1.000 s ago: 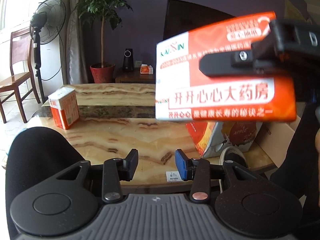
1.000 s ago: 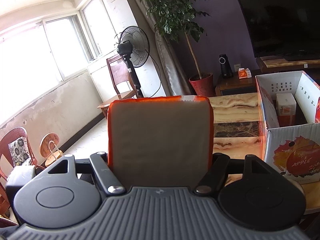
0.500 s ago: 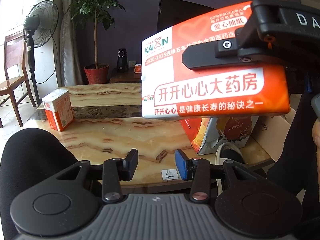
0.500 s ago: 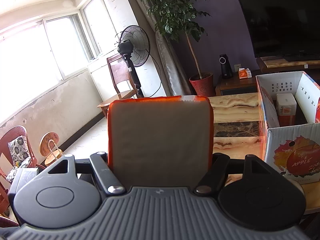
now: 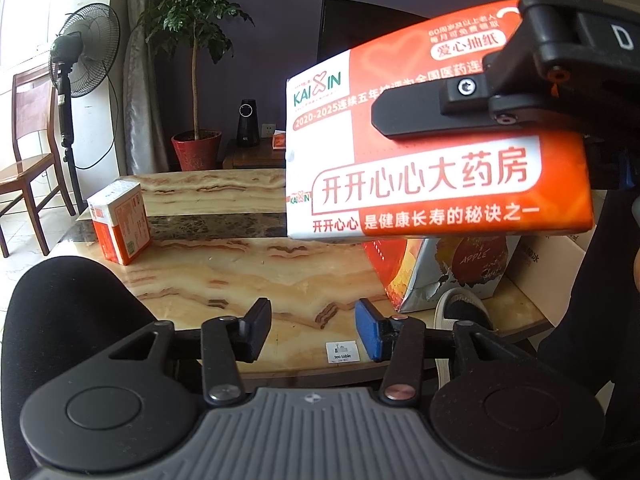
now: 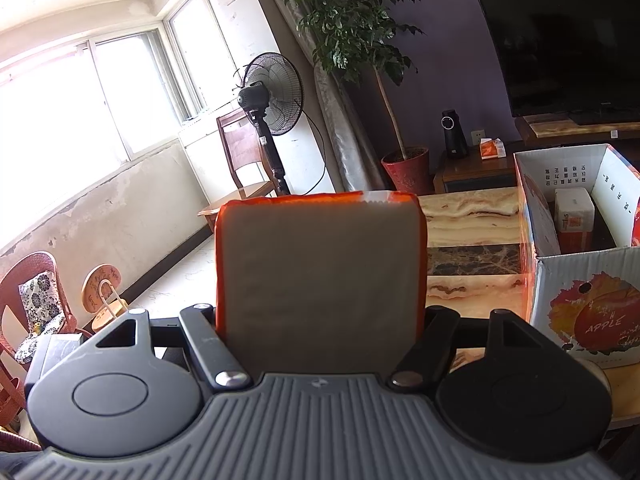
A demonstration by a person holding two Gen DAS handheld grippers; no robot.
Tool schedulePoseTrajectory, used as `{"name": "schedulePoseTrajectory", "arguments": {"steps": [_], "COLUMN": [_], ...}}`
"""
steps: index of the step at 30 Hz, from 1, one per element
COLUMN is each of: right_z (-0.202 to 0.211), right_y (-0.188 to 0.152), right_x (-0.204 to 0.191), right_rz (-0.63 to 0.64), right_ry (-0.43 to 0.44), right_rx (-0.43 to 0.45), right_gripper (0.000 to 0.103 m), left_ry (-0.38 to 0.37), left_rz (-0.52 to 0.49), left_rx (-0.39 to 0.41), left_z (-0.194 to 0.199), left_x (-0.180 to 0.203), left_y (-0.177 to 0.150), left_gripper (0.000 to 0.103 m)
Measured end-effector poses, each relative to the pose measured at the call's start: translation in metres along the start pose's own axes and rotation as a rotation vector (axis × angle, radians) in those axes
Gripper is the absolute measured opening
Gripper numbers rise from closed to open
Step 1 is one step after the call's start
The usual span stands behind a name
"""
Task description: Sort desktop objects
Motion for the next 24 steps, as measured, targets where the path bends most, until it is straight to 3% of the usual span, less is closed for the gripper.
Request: {"name": "schedulePoseTrajectory", "arguments": {"steps": [24], "right_z": [0.0068], "right_y": [0.0019], "right_x": [-0.0086], "right_rz": [-0.004], "right_ry": [0.021], "right_rx": [0.022], "right_gripper": [0.074], "left_ry": [0.013], "left_rz": [-0.011], "left_rx": [0.007], "left_z": [-0.0024], "left_x": [-0.0031], "left_y": [0.0011], "left_gripper": [0.048]}}
Point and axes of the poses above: each gripper's, at about its wrist camera, not at the fingertips, and z roughly against the way its jaws point, x to its right, y to its top, the point moved 7 cm from there along -z, roughly the way its jaws point, and after that the axes turned 2 degrees about -z, right-handed, at the moved point
